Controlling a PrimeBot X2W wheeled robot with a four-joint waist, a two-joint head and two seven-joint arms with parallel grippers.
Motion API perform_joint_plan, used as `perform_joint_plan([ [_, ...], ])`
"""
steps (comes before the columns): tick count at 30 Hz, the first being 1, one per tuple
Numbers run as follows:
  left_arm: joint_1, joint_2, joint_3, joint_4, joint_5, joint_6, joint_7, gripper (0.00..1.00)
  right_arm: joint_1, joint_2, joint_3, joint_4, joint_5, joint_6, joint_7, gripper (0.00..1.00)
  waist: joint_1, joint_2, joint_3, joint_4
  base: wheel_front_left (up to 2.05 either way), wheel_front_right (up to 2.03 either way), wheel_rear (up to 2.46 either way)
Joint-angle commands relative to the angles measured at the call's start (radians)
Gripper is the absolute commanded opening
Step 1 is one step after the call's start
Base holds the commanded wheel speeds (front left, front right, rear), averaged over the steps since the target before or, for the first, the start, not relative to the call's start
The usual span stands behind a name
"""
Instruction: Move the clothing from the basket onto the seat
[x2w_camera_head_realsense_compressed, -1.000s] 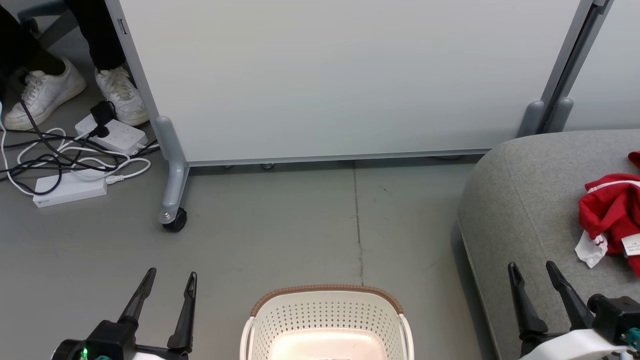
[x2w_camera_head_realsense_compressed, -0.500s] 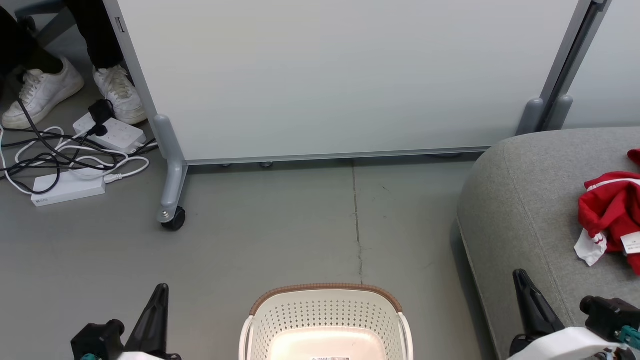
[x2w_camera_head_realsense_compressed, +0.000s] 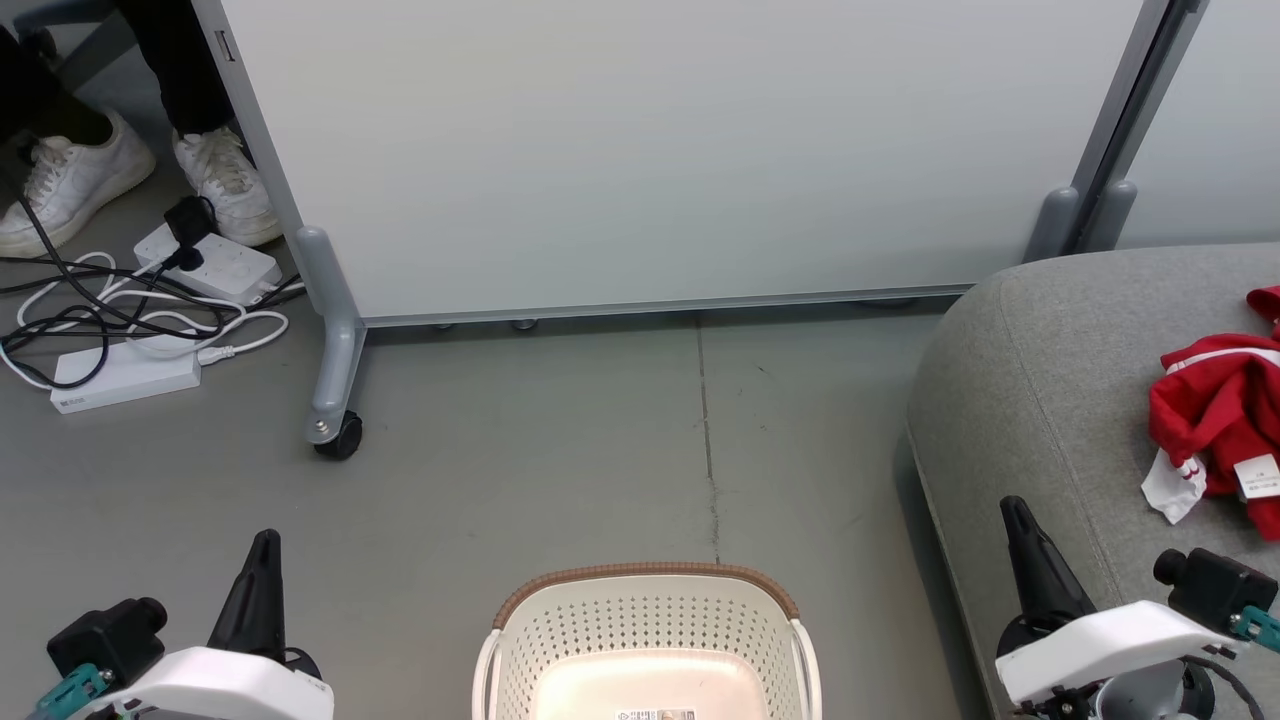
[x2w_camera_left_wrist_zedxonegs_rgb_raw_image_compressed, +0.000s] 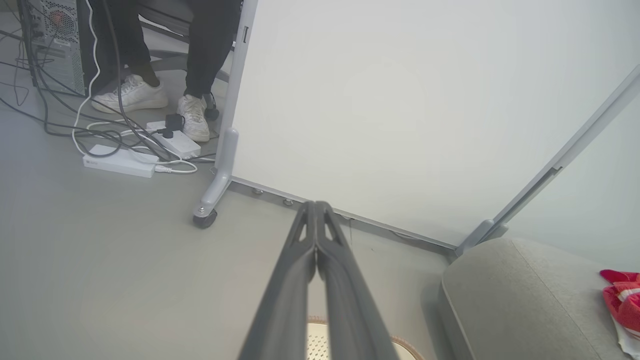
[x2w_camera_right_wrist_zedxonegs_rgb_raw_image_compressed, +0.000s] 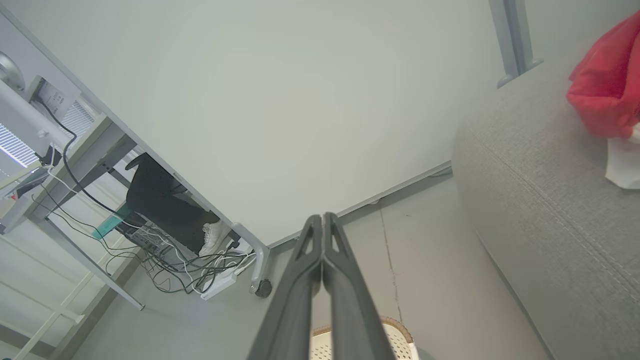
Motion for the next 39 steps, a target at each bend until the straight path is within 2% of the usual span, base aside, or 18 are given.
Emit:
perform_joint_plan([
  [1, -0.041, 0.006, 0.024, -0.006, -0.034, -0.009, 0.011, 0.00, -0.042, -0.008, 0.005, 0.000, 0.043, 0.000, 0.003, 0.00, 0.0000, 0.0000, 0.001, -0.001, 0.00, 0.00, 0.00],
  [18, -0.109, -0.021, 0.135, 0.038, -0.244, -0.041, 0.094, 0.00, -0.146, -0.011, 0.046, 0.092, 0.296, 0.001, 0.009, 0.00, 0.0000, 0.0000, 0.010, -0.014, 0.00, 0.00, 0.00],
  [39, -0.175, -0.048, 0.245, 0.084, -0.461, -0.074, 0.177, 0.00, -0.253, -0.014, 0.087, 0.186, 0.553, 0.001, 0.015, 0.00, 0.0000, 0.0000, 0.022, -0.030, 0.00, 0.00, 0.00],
])
